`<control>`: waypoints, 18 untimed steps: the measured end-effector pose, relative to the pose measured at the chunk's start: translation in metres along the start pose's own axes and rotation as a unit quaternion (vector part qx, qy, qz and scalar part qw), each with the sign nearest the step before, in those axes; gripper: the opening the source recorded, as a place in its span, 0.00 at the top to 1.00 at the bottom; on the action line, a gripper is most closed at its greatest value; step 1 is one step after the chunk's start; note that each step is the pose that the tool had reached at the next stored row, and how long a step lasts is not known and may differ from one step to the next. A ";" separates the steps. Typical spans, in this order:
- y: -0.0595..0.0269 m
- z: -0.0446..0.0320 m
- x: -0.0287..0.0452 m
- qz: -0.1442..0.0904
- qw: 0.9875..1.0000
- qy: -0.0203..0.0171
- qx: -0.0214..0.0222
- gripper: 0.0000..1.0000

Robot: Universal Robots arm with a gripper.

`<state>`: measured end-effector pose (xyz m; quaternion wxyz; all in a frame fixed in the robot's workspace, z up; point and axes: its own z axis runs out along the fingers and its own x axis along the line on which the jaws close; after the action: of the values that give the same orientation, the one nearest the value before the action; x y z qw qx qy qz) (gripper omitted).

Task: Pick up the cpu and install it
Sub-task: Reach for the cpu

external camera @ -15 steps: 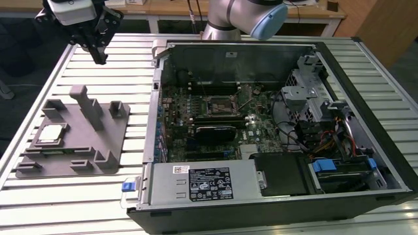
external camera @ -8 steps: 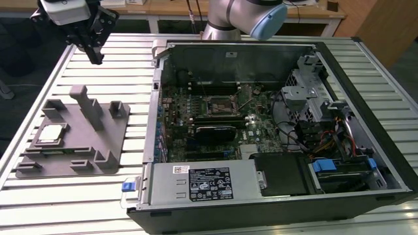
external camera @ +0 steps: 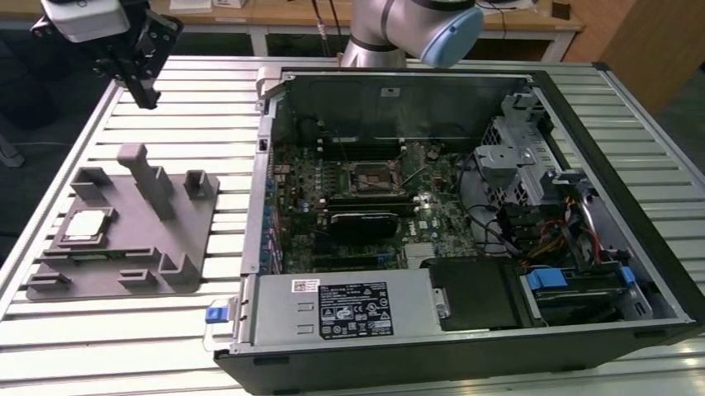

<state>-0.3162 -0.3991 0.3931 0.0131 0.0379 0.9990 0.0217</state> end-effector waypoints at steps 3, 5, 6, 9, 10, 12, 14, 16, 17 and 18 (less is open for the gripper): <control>-0.0006 -0.0002 0.0070 0.000 1.000 0.000 0.000 0.89; -0.0009 -0.0003 0.0117 0.000 1.000 0.000 0.000 0.89; -0.0011 -0.0003 0.0141 0.000 1.000 0.000 0.000 0.89; -0.0017 -0.0004 0.0214 0.000 1.000 0.000 0.000 0.89; -0.0019 -0.0005 0.0234 0.000 1.000 0.000 0.000 0.89; -0.0023 -0.0004 0.0269 0.000 1.000 0.000 0.000 0.89; -0.0030 -0.0001 0.0296 0.000 1.000 0.000 0.000 0.89; -0.0041 0.0002 0.0311 0.000 1.000 0.000 0.000 0.89; -0.0047 0.0004 0.0319 0.000 1.000 0.000 0.000 0.89; -0.0054 0.0007 0.0330 0.000 1.000 0.000 0.000 0.89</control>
<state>-0.3495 -0.4020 0.3914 0.0131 0.0379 0.9990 0.0217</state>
